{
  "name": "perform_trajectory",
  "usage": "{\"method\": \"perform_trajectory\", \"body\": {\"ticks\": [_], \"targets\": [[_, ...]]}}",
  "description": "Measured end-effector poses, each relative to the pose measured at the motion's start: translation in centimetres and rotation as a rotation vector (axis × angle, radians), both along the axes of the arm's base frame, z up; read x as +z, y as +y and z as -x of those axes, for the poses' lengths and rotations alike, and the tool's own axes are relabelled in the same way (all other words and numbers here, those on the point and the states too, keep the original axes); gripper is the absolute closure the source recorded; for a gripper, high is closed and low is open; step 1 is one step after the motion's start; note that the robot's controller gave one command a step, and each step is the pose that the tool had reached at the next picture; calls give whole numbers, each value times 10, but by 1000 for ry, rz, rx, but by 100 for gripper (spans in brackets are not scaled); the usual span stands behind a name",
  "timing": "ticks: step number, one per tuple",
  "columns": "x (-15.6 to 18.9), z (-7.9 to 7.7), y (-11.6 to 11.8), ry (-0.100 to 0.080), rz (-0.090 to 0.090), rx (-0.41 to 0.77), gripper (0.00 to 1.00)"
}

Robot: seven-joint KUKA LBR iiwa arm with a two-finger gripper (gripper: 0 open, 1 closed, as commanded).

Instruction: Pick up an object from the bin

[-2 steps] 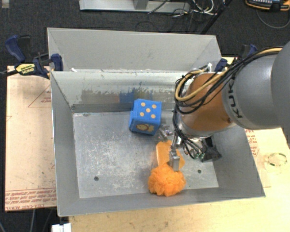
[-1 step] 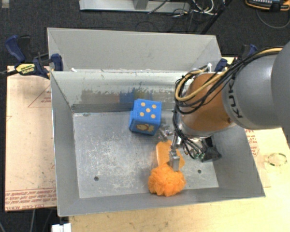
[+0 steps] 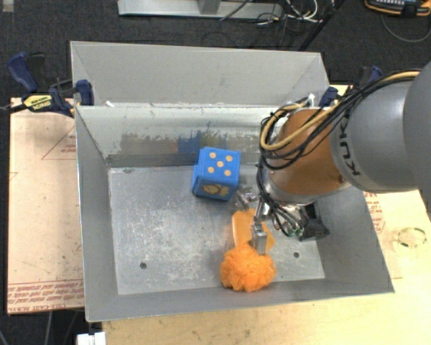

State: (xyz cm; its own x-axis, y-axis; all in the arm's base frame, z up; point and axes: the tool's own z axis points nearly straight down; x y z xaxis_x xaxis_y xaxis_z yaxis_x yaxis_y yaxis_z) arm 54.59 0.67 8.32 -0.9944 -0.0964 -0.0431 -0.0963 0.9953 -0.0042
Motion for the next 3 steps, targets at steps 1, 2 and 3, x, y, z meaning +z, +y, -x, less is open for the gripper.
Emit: {"method": "perform_trajectory", "body": {"ticks": [1,2,3], "targets": [[-5,29,15,-30,13,340,100],[-5,29,15,-30,14,340,100],[32,30,14,-16,14,333,100]]}}
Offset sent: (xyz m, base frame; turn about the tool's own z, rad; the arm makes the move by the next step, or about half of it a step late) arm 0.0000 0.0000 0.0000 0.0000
